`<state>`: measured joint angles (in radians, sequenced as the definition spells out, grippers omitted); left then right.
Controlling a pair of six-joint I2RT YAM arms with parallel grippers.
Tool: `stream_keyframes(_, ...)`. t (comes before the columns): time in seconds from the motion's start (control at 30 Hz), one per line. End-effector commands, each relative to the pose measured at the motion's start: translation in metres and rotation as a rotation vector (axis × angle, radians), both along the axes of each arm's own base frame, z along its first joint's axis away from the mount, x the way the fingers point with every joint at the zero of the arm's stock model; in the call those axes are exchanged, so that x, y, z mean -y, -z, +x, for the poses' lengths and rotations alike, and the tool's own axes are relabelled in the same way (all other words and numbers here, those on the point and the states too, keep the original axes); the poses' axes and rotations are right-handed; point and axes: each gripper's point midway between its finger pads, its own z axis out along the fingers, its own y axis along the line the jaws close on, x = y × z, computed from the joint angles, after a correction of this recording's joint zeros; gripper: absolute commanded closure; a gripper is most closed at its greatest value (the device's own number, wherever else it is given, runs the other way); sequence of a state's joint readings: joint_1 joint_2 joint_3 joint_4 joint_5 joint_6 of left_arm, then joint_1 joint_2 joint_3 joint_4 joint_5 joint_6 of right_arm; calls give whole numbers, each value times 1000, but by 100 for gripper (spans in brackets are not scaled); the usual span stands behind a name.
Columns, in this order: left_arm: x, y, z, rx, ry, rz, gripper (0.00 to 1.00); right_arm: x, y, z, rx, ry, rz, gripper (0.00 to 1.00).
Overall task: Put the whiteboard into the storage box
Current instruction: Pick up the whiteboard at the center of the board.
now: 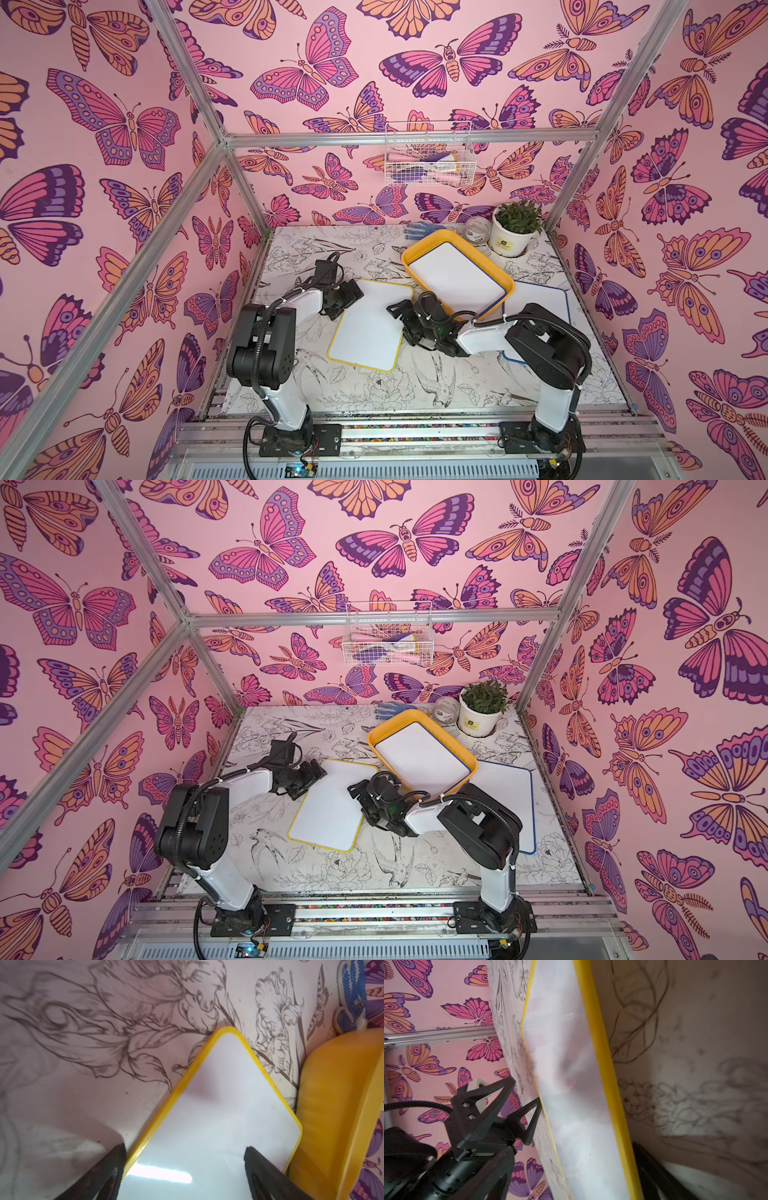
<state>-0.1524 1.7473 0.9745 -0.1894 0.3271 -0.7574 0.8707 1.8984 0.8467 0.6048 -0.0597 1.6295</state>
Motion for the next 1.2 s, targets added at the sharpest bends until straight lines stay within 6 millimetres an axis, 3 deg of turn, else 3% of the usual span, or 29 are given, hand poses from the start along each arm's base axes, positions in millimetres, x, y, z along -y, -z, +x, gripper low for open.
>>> stream_keyframes(0.0, 25, 43, -71, -311, 49, -110, 9, -13, 11, -19, -110, -10, 113, 10)
stream_keyframes(0.33, 12, 40, -68, -309, -3, -124, 9, -11, -20, 6, 120, -30, 46, 11)
stream_keyframes(0.67, -3, 30, -61, -278, -56, -133, 9, -7, -49, 8, 268, -4, 64, 18)
stream_keyframes(1.17, -20, 20, -53, -246, -96, -133, 9, -13, -80, 1, 403, 20, 140, 42)
